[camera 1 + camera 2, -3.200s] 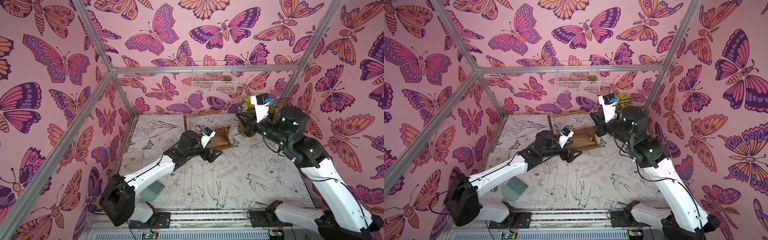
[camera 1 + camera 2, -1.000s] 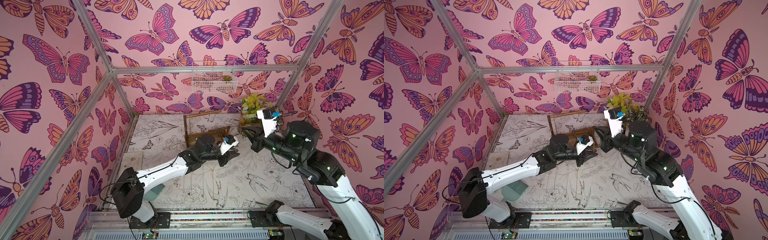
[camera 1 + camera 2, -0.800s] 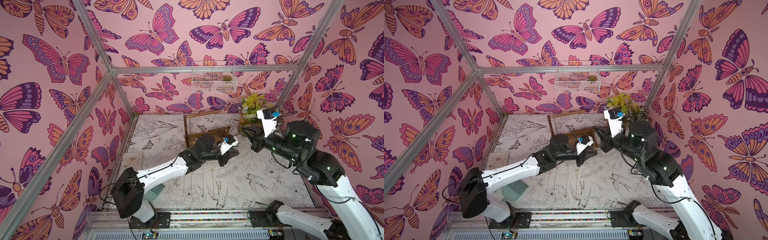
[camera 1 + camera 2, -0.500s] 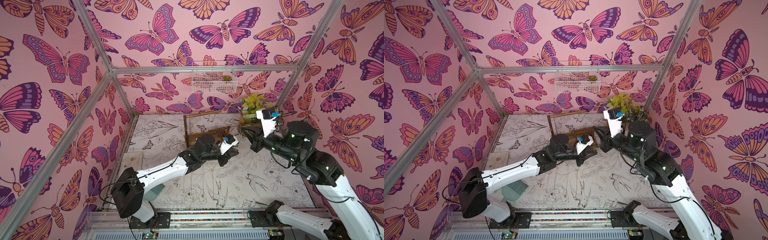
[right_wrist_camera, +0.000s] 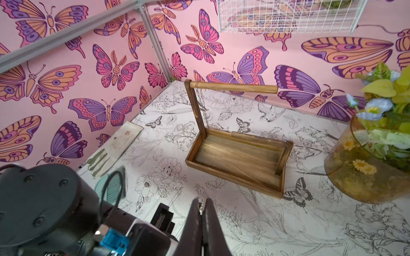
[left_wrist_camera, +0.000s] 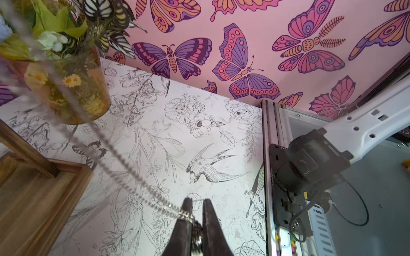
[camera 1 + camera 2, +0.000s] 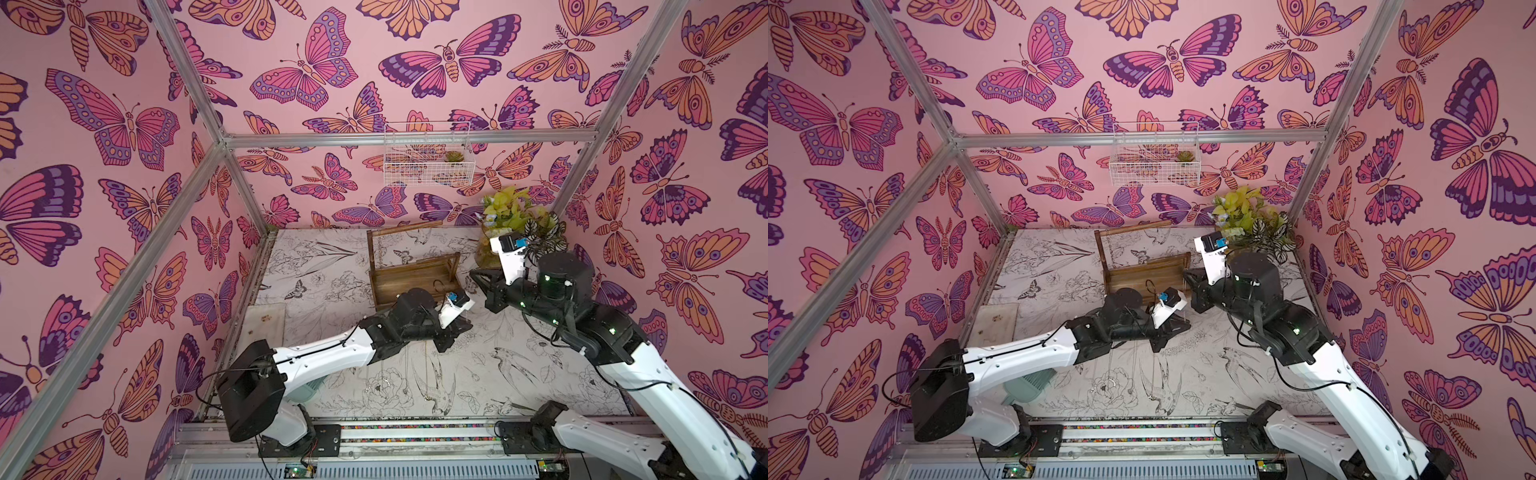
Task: Take the necklace off the jewelry display stand
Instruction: Place the necklace at the center of the board.
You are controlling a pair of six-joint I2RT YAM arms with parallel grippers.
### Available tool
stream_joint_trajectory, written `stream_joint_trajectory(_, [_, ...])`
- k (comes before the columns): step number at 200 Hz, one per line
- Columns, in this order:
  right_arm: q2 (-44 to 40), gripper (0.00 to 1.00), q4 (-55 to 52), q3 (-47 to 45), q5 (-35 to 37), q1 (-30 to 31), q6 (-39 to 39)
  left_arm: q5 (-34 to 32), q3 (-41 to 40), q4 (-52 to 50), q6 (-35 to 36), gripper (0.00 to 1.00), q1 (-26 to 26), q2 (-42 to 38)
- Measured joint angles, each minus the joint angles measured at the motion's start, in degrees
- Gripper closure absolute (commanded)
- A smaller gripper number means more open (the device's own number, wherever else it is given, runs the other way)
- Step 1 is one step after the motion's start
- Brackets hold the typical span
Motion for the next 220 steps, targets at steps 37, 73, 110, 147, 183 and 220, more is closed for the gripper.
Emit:
stream_joint_trajectory(37, [-0.9,1.00,2.1,-4.4,0.0,0.0,1.3,-3.2,-3.0,-0.1,-2.3,0.90,-2.2,-1.8])
stream_joint_trajectory(73, [-1.6,1.00,4.1,-8.0,0.0,0.0,2.6,-6.1,-5.3,-0.2,-4.1,0.90,-4.1,-2.4])
stream_joint_trajectory(110, [-1.7,1.00,5.6,-11.4,0.0,0.0,3.4,-8.6,-8.0,-0.3,-5.8,0.90,-5.5,-2.5])
stream_joint_trajectory(147, [-1.7,1.00,6.9,-14.4,-0.1,0.0,3.9,-10.8,-10.4,-0.2,-7.8,0.90,-6.8,-2.5])
stream_joint_trajectory(183, [-1.4,1.00,8.6,-18.2,-0.7,0.0,4.5,-12.2,-12.1,-0.3,-9.6,0.90,-7.7,-2.4])
stream_joint_trajectory(220, [-0.9,1.00,9.9,-21.3,-1.1,0.0,5.3,-13.1,-12.5,-0.1,-11.4,0.90,-8.9,-1.6])
